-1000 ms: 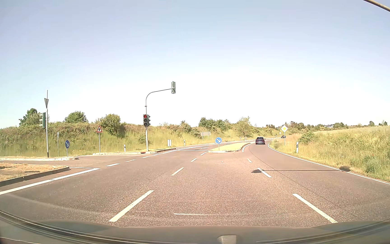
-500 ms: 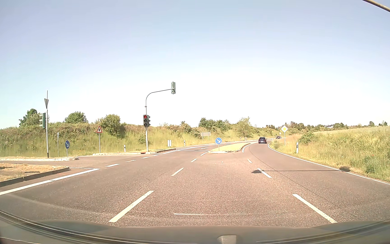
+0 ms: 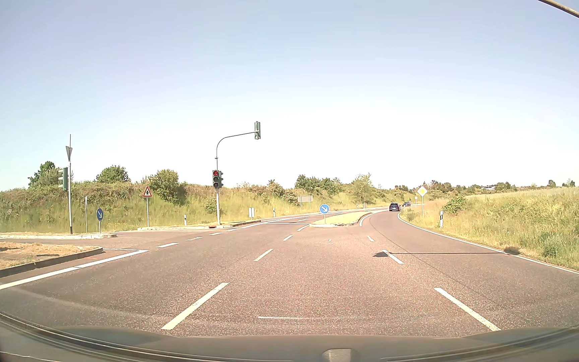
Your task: Follow the waypoints while adhering to traffic rules and regulations
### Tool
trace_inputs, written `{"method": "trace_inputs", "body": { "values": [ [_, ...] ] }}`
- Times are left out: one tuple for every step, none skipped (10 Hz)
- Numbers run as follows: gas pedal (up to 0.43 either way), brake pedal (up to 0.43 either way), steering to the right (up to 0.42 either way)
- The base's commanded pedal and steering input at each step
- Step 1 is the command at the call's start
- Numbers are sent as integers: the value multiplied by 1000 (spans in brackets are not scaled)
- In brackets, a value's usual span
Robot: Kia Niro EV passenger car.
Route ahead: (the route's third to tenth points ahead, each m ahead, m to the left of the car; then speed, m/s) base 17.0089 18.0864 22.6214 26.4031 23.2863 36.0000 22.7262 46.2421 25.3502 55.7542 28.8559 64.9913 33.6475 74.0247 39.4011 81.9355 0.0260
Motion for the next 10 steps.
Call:
{"method": "trace_inputs", "body": {
  "values": [
    [0, 244, 9],
    [0, 244, 8],
    [0, 244, 1],
    [0, 244, 1],
    [0, 244, 1],
    [0, 244, 1],
    [0, 244, 1],
    [0, 250, 1],
    [0, 250, 1],
    [0, 250, 1]
  ]
}}
